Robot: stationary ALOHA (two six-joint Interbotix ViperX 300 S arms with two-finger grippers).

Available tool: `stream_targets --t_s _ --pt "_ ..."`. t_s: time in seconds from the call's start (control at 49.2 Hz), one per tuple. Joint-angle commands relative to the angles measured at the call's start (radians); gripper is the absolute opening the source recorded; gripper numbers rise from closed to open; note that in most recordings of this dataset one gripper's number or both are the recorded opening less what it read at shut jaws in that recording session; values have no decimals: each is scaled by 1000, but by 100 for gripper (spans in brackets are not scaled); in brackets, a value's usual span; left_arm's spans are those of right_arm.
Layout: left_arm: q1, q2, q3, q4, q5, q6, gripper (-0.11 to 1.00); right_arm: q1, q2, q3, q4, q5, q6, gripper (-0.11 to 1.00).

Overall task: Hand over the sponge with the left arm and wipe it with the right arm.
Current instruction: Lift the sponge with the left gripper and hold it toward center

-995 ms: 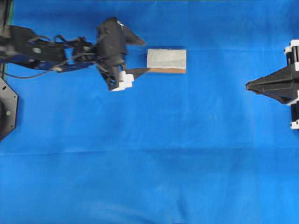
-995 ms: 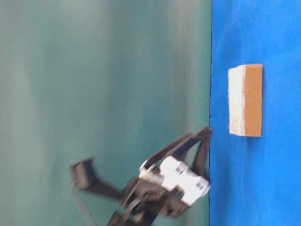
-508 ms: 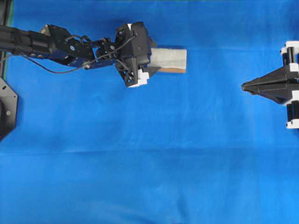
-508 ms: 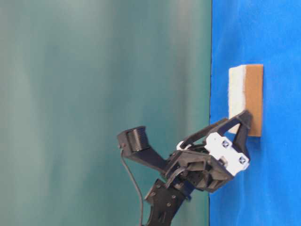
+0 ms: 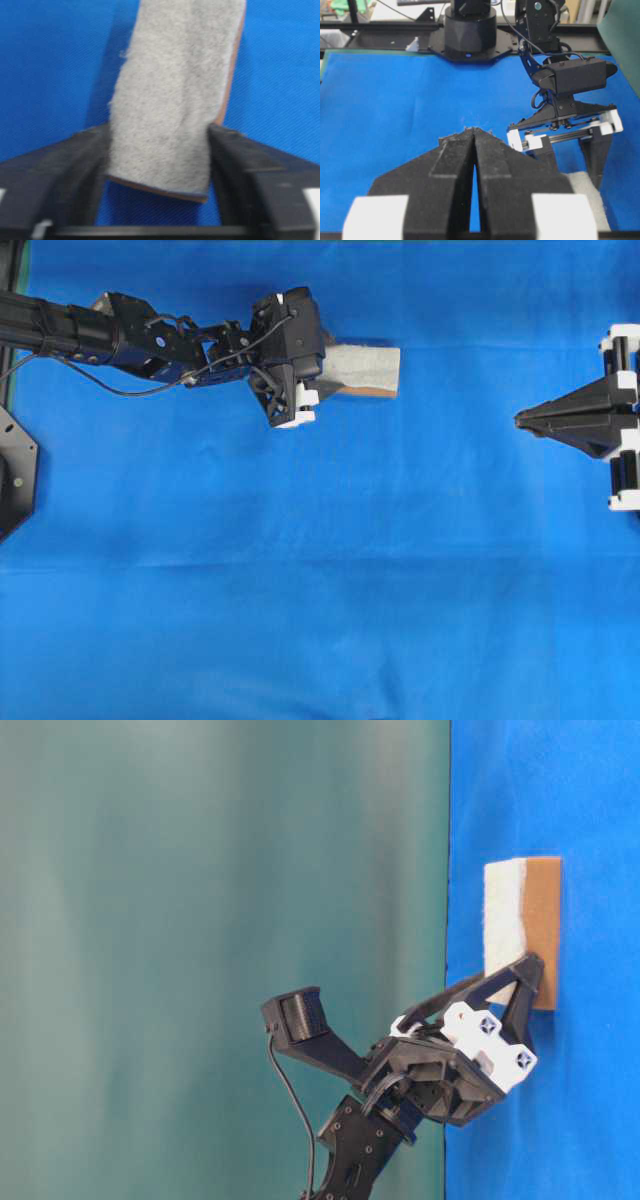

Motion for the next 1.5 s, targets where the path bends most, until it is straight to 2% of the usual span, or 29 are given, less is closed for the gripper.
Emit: stream_targets --t_s 0.0,0.061,0.244,0.386,0.548,0.813,1.097,1.3,1.483 --pt "5 -28 -8 -5 5 -5 45 -3 3 -8 0 -5 2 0" --pt "5 -29 -9 -5 15 -18 40 -3 5 -9 0 -5 2 0" --pt "5 -64 -12 -5 71 -51 40 -3 11 -8 0 -5 2 0" --pt "-5 -135 -6 -6 126 -100 40 -5 11 -8 0 -5 2 0" --pt "-52 -244 3 -8 221 -126 40 -11 11 -8 0 -5 2 0" --pt "-170 -403 29 -8 322 -216 40 -32 20 -8 0 -5 2 0" --pt "-281 -460 67 -8 318 -347 40 -34 48 -8 5 -6 8 0" --pt "-287 -460 67 -8 313 -353 40 -34 64 -20 8 -8 14 0" --pt "-284 -457 67 -8 311 -353 40 -18 126 -66 12 -5 64 0"
